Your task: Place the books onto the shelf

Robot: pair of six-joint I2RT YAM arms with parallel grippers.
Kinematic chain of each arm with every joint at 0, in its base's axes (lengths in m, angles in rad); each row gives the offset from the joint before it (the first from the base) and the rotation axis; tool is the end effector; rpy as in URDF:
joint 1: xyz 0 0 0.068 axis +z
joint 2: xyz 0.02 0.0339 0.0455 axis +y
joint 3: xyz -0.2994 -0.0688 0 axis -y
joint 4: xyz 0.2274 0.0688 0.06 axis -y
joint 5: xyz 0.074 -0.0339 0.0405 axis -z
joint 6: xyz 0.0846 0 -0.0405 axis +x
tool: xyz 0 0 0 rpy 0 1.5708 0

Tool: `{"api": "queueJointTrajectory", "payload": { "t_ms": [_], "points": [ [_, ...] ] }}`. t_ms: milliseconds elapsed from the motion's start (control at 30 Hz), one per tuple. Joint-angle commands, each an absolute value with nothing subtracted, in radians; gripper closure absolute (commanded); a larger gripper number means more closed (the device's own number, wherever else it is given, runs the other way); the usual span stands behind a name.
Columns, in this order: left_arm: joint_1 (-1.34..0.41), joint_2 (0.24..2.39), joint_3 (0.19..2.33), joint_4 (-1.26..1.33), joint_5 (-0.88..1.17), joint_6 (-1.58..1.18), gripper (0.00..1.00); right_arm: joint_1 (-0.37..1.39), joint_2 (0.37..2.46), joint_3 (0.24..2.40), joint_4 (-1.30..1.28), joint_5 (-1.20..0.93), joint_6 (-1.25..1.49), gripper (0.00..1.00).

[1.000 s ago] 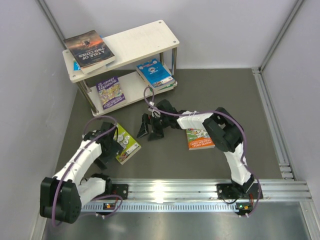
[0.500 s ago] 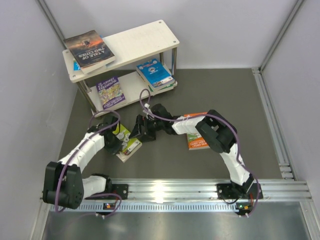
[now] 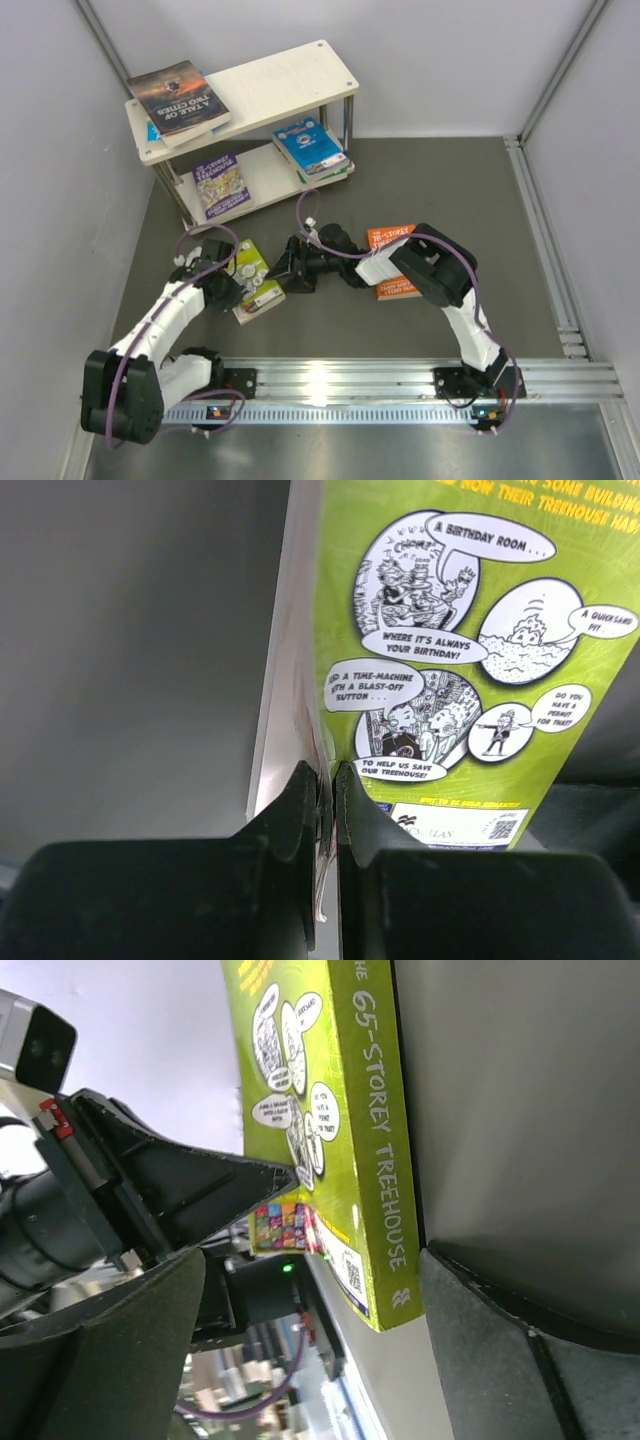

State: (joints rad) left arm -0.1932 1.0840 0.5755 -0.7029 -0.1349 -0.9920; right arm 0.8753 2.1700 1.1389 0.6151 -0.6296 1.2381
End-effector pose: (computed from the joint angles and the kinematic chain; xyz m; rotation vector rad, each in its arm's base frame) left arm 0.1624 -0.0202 0.1721 -1.1071 2.5355 -0.1257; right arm 0.2741 0.4061 0.1390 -0.0694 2.5110 1.7873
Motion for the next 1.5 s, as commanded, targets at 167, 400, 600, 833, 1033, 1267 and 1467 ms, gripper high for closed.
{"api": "queueJointTrajectory", "payload": {
  "t_ms": [167,400,600,833,1033,1267,1467],
  "points": [
    [-0.204,0.899,0.498,-0.351,0.116,-1.091,1.00,0.994,2.169,1.080,1.037,-0.836,1.526,0.23],
    [-0.172,0.824,0.551,-0.344,0.216,-1.100,1.00,0.991,2.146,1.003,1.042,-0.839,1.512,0.20],
    [-0.160,0.753,0.567,-0.305,0.250,-1.164,1.00,0.989,2.151,0.976,1.042,-0.841,1.508,0.20],
    [-0.156,0.759,0.583,-0.376,0.270,-1.106,1.00,0.960,2.128,0.916,1.121,-0.805,1.545,0.20],
    [-0.153,0.719,0.591,-0.434,0.296,-1.072,1.00,0.839,2.115,0.727,1.492,-0.762,1.729,0.19],
    [-0.153,0.733,0.612,-0.416,0.350,-1.066,1.00,0.769,2.094,0.666,1.500,-0.788,1.692,0.17],
    [-0.153,0.716,0.552,-0.339,0.429,-1.114,1.00,0.785,2.140,0.730,1.490,-0.762,1.706,0.16]
  ]
}}
